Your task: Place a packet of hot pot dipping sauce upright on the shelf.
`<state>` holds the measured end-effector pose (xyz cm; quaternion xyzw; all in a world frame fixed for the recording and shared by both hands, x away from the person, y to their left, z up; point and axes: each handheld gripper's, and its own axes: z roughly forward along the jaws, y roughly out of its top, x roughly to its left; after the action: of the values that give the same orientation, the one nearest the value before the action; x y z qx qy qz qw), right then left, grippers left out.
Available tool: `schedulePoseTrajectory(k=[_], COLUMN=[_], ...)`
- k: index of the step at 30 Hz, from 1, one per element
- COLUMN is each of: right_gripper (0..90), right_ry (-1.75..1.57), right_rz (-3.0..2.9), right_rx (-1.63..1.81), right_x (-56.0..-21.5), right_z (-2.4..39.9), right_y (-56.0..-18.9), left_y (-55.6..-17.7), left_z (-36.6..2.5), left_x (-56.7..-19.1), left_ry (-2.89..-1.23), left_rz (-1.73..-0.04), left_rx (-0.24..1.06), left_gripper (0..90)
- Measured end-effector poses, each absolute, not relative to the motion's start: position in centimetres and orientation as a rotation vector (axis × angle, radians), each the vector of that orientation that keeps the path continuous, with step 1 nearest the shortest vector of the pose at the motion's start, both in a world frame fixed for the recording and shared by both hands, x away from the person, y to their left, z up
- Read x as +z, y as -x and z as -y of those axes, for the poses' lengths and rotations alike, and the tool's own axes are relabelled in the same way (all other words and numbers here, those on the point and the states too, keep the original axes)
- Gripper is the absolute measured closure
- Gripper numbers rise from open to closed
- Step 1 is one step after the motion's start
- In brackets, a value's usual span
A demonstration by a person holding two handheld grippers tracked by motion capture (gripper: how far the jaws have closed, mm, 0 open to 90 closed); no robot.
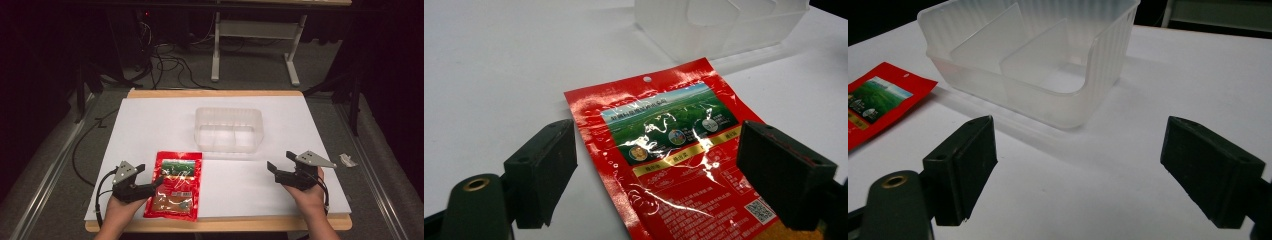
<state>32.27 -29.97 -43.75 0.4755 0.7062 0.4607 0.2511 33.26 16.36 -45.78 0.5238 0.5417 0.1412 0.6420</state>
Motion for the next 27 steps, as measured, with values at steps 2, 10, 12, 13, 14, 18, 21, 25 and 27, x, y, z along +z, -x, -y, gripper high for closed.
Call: schedulePoseTrajectory(k=[2,10,12,13,14,18,21,25,27], right_gripper=[15.4,15.4,15.4,15.4,15.4,15.4,15.4,15.4,15.5], right_ry=[-1.292,-1.306,-1.302,-1.294,-1.299,-1.3,-1.301,-1.302,-1.309], right_rz=[-1.926,-1.928,-1.932,-1.937,-1.941,-1.946,-1.951,-1.956,-1.958], right_rx=[1.248,1.237,1.236,1.236,1.232,1.23,1.231,1.234,1.233], right_x=[-43.8,-44.0,-44.06,-44.1,-44.1,-44.15,-44.21,-44.3,-44.33], right_z=[30.06,30.24,30.2,30.16,30.1,30.04,30.08,30.12,30.08], right_y=[-32.21,-32.24,-32.31,-32.36,-32.35,-32.38,-32.41,-32.46,-32.45], left_y=[-33.32,-33.43,-33.41,-33.41,-33.39,-33.36,-33.37,-33.51,-33.71], left_z=[-16.27,-16.0,-15.98,-15.98,-15.97,-15.92,-15.87,-15.82,-15.99], left_x=[-45.85,-46.03,-46.03,-46.04,-46.04,-46.08,-46.15,-46.28,-46.3], left_ry=[-1.2,-1.21,-1.21,-1.21,-1.21,-1.212,-1.219,-1.225,-1.221], left_rz=[-1.231,-1.232,-1.233,-1.233,-1.234,-1.232,-1.234,-1.246,-1.267], left_rx=[0.32,0.322,0.323,0.324,0.323,0.326,0.324,0.322,0.298], left_gripper=[17.3,17.4,17.4,17.4,17.5,17.6,18.2,19.3,20.3])
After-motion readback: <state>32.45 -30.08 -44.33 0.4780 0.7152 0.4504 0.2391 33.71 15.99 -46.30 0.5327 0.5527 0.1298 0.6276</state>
